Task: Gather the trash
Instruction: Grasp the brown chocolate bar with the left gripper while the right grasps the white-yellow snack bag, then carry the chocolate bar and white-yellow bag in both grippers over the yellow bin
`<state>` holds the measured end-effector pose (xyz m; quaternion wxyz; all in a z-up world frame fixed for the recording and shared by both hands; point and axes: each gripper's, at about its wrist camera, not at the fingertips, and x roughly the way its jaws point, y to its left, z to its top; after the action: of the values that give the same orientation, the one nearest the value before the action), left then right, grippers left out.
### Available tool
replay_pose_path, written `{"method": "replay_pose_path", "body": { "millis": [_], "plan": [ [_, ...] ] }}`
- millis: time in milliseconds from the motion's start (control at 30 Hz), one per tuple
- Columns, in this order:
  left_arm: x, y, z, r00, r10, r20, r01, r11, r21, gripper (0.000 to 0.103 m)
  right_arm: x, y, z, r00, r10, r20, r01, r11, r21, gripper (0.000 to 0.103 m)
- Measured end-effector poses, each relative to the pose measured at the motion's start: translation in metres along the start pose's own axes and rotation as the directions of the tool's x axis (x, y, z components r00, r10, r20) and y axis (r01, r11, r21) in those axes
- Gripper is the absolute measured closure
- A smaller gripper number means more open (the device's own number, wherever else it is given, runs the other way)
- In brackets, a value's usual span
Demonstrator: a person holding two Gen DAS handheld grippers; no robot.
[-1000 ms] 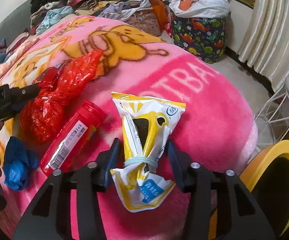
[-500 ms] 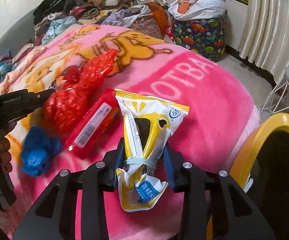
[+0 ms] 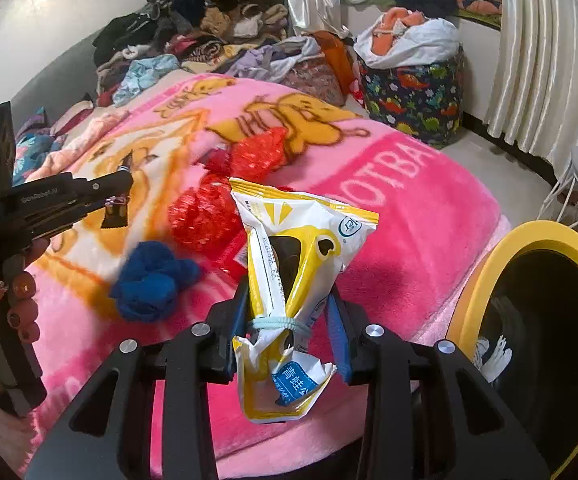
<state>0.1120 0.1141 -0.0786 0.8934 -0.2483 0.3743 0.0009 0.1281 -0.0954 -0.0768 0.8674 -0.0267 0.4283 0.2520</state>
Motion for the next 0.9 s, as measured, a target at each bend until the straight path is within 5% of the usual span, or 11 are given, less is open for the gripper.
{"method": "replay_pose_path", "body": {
  "millis": [900],
  "plan": [
    [-0.031,-0.068,-0.015,0.992,-0.126,0.022,0.123,0.985,0.122,0.090,-0.067,-0.009,-0.009,0.993,-0.023,0.118,0.019,0.999,0.042,0.069]
  ]
}}
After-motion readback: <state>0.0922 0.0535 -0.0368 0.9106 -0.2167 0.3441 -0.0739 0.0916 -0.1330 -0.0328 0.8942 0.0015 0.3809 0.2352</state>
